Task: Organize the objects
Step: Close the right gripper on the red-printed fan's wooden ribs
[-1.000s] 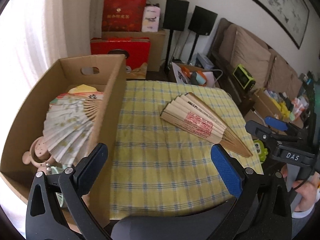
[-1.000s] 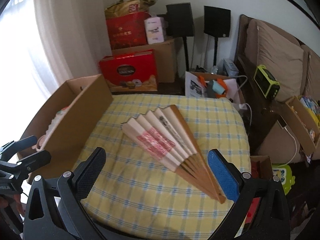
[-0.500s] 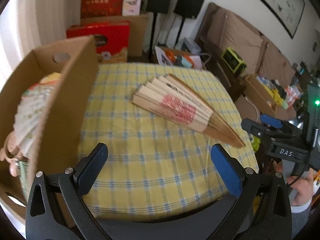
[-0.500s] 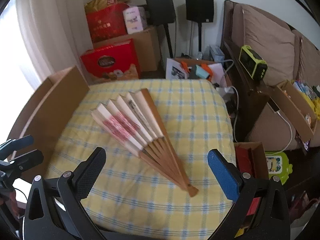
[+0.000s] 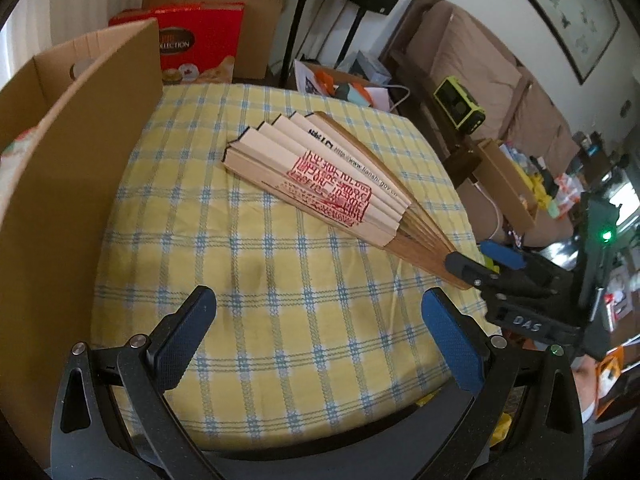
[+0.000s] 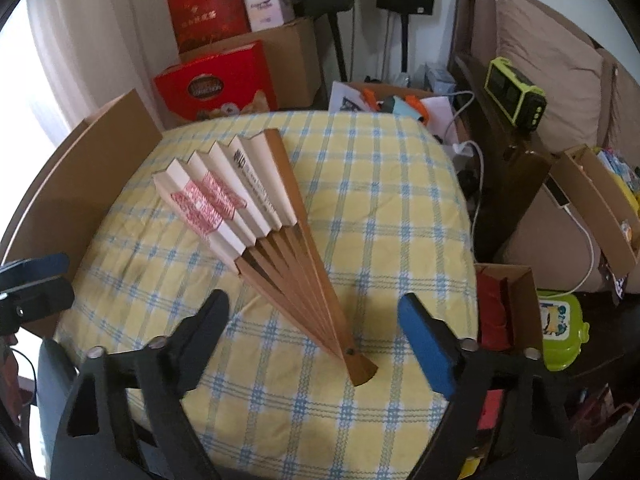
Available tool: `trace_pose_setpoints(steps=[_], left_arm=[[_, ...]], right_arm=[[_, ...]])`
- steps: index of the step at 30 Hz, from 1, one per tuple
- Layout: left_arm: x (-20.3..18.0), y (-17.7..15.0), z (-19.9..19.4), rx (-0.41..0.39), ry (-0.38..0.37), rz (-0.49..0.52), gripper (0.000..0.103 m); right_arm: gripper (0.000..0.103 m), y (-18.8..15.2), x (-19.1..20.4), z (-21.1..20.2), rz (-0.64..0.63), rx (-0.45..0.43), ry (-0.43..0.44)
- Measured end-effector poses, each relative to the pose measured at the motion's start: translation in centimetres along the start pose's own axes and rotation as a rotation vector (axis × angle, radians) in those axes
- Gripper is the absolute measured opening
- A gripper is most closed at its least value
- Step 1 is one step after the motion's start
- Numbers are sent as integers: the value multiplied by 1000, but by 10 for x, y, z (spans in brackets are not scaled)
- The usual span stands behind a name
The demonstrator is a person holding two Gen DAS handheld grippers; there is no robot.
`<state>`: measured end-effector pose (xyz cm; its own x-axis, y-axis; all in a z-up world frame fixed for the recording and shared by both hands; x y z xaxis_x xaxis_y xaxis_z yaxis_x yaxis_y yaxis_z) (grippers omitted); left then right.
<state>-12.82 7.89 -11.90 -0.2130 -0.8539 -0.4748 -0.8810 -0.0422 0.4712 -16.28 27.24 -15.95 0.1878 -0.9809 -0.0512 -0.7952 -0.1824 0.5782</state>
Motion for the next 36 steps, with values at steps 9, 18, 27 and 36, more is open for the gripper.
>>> trace_pose_setpoints(steps=[9,18,27,36], left_arm=[[0,-5,15,35,-40,-30,103],[2,-12,31,77,-99,-80,103],[6,-18,41,105,-160,-132,103],[19,-16,47,99,-312,-272,103]], right_arm=[[59,-9,13,22,-66,54,38],[37,-11,22,32,-126,79,32],[24,-15,38,24,-71,108,214],[18,-11,57,2,18,138,380]])
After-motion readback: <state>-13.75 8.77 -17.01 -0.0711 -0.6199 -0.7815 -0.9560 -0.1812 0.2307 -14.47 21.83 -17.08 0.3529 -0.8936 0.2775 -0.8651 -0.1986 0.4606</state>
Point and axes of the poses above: each gripper's, at about its wrist camera, not at the fingertips, and z roughly the way its jaws point, x to its left, y to its top, the point moved 4 cm from there along z, roughly the way its jaws point, and after that the axes turned 11 degrees about -y, right-handed, at the moved point
